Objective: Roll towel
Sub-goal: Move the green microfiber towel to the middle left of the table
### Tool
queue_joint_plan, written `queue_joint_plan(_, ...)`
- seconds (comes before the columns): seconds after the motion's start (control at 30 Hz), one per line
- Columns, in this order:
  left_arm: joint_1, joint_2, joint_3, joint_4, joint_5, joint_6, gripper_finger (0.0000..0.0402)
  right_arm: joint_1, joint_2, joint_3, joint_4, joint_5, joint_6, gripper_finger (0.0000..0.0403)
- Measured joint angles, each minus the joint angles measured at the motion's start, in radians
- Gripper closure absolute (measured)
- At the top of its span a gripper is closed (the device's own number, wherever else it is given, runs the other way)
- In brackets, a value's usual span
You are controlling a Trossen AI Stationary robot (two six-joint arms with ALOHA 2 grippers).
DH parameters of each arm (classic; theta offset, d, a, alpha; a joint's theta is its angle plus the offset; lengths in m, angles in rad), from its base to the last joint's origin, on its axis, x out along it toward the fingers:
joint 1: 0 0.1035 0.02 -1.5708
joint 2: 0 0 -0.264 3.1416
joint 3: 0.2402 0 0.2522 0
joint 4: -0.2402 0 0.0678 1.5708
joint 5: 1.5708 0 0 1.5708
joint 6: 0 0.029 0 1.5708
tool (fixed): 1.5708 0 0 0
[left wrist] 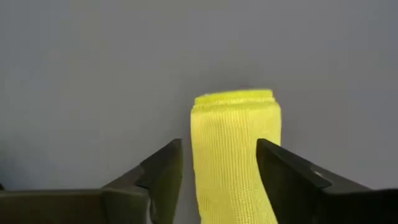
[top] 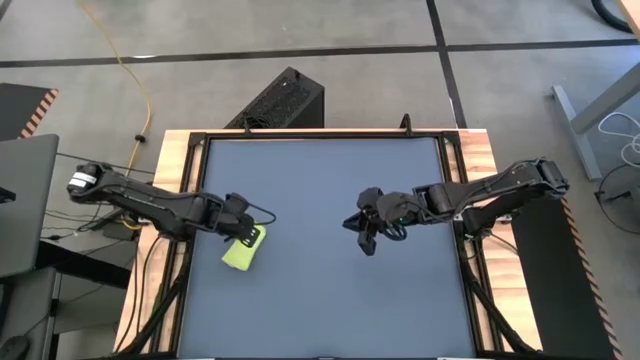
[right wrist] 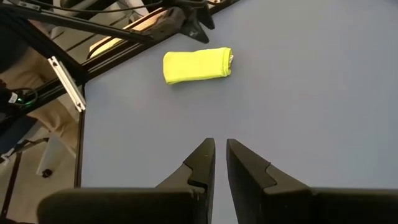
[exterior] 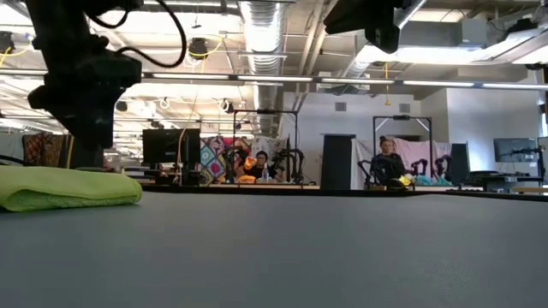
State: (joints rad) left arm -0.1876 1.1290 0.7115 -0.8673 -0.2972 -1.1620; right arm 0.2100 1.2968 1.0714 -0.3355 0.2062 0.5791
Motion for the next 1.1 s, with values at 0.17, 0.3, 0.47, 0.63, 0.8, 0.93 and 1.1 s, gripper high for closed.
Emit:
queue_joint_plan(0.17,0.049,0.018,-0.048,0.109,0.134,0.065,0.0164,0.000,0.000,0.000,0.000,0.000,-0.001,0.0334)
queue_joint_plan(0.3,0.064,0.028,-0.060,0.123,0.147,0.094,0.0133,0.000,0.000,0.000,-0.004,0.000,-0.004,0.0334)
queue_joint_plan(0.47,0.073,0.042,-0.061,0.080,0.110,0.102,0.0117,0.000,0.000,0.000,-0.008,0.000,-0.004,0.0334)
queue_joint_plan(0.63,0.071,0.115,-0.061,0.177,0.157,0.160,0.0115,0.000,0.000,0.000,-0.008,0.000,-0.008,0.0334)
queue_joint_plan(0.8,0.090,0.225,-0.061,0.184,0.155,0.175,0.0115,0.000,0.000,0.000,-0.011,0.000,-0.010,0.0334)
queue_joint_plan(0.93,0.089,0.317,-0.056,0.193,0.159,0.182,0.0115,0.000,0.000,0.000,-0.012,0.000,-0.011,0.0334)
queue_joint_plan(1.1,0.090,0.352,-0.053,0.208,0.189,0.212,0.0137,0.000,0.000,0.000,-0.029,0.000,-0.011,0.0334)
